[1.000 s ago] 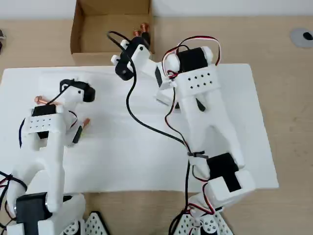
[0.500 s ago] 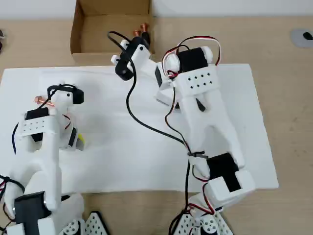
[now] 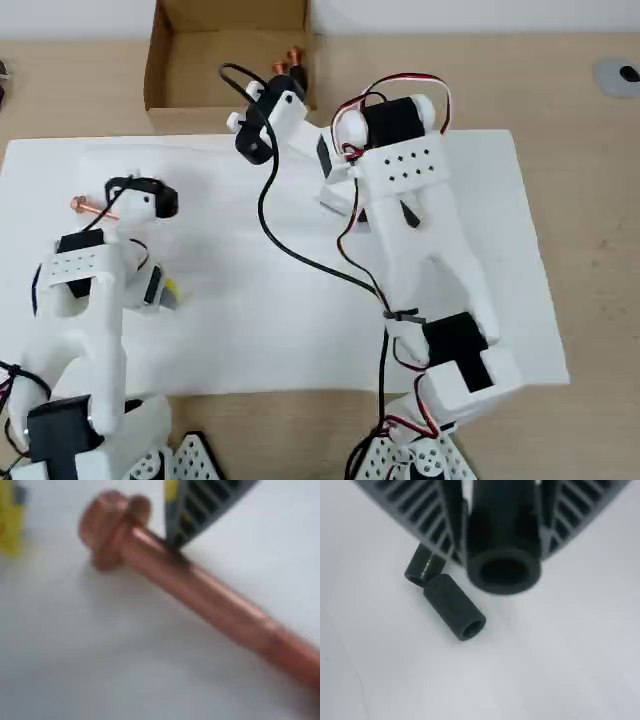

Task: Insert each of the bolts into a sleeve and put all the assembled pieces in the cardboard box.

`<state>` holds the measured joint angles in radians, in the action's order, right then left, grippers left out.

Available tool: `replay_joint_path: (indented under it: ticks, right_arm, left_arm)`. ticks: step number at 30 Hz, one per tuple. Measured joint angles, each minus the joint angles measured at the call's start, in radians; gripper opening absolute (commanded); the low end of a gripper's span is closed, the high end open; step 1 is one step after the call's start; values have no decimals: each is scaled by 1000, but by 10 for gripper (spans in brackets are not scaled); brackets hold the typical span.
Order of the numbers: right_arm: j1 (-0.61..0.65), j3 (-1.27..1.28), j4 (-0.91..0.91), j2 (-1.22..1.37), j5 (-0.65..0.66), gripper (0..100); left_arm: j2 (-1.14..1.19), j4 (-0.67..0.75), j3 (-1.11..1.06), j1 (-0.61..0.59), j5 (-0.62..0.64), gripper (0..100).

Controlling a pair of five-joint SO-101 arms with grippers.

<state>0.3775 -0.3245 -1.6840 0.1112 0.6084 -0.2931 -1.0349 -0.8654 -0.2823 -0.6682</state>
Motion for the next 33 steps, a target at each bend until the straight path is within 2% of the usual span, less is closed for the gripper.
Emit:
replay_joint_path:
  ticks: [4,14,17,24,28,33]
  right_arm:
    - [0,0,-3,0,0,11]
    - [0,0,-3,0,0,11]
    - [0,0,-3,0,0,11]
    - [0,0,-3,0,0,11]
    - [0,0,-3,0,0,11]
    - [0,0,-3,0,0,11]
  left_arm:
    - [0,-2,-3,21,-20,67]
    - [6,-9,8,23,-15,67]
    - [11,-52,63,11,35,81]
    - [-141,-127,152,12,187,262]
    - [-241,-141,140,12,290,267]
    - [-253,-41,25,12,483,265]
